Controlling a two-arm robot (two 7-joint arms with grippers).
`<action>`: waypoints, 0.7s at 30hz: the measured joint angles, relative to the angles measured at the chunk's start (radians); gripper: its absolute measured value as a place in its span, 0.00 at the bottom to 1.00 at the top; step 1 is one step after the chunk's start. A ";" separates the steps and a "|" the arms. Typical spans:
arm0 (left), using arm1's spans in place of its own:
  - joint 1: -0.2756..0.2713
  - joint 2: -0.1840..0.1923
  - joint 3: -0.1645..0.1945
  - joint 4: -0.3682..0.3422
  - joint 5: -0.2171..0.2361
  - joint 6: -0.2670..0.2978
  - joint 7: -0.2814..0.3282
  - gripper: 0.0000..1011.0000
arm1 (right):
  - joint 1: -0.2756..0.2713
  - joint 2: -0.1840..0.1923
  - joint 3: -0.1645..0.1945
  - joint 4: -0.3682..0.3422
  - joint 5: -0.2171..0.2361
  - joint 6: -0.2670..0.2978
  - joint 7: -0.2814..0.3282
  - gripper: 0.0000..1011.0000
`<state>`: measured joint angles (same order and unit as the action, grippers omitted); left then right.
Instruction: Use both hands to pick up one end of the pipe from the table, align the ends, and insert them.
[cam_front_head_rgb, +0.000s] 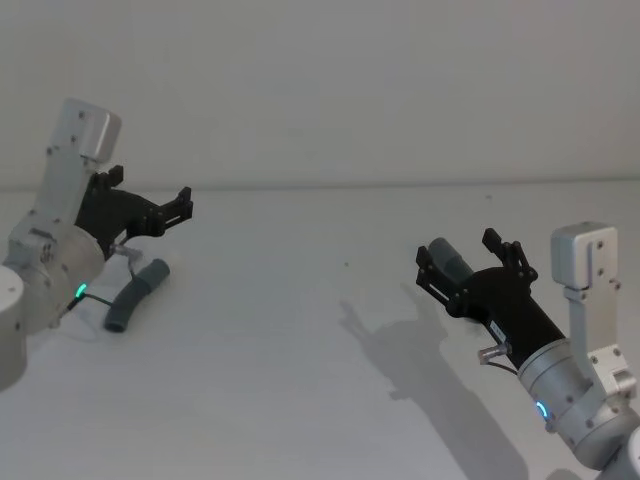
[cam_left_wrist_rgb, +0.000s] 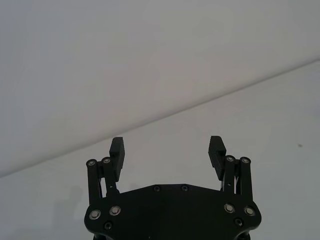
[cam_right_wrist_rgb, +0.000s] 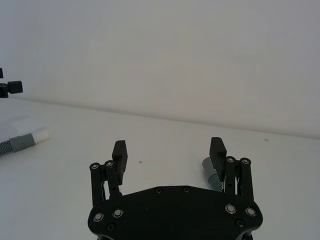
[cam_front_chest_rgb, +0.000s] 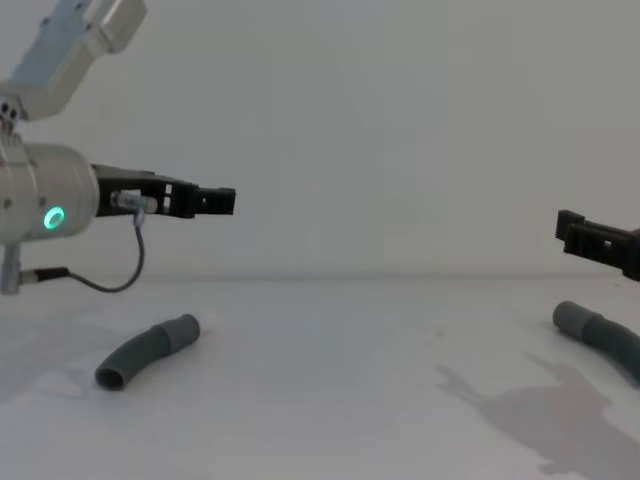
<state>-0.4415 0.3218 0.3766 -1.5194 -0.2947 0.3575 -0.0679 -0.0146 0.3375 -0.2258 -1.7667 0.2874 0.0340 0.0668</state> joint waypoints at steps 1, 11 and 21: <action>-0.006 0.007 -0.002 -0.006 -0.006 0.028 -0.010 0.99 | 0.000 0.000 0.000 0.000 0.000 0.000 0.000 0.99; -0.041 0.055 -0.005 -0.022 -0.032 0.151 -0.093 0.99 | 0.000 0.000 0.000 0.000 0.000 0.000 0.000 0.99; -0.054 0.074 -0.004 -0.010 -0.046 0.211 -0.141 0.99 | 0.000 0.000 0.000 0.000 0.000 0.000 0.000 0.99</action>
<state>-0.4958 0.3955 0.3722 -1.5290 -0.3409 0.5688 -0.2085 -0.0146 0.3375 -0.2258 -1.7667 0.2874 0.0340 0.0668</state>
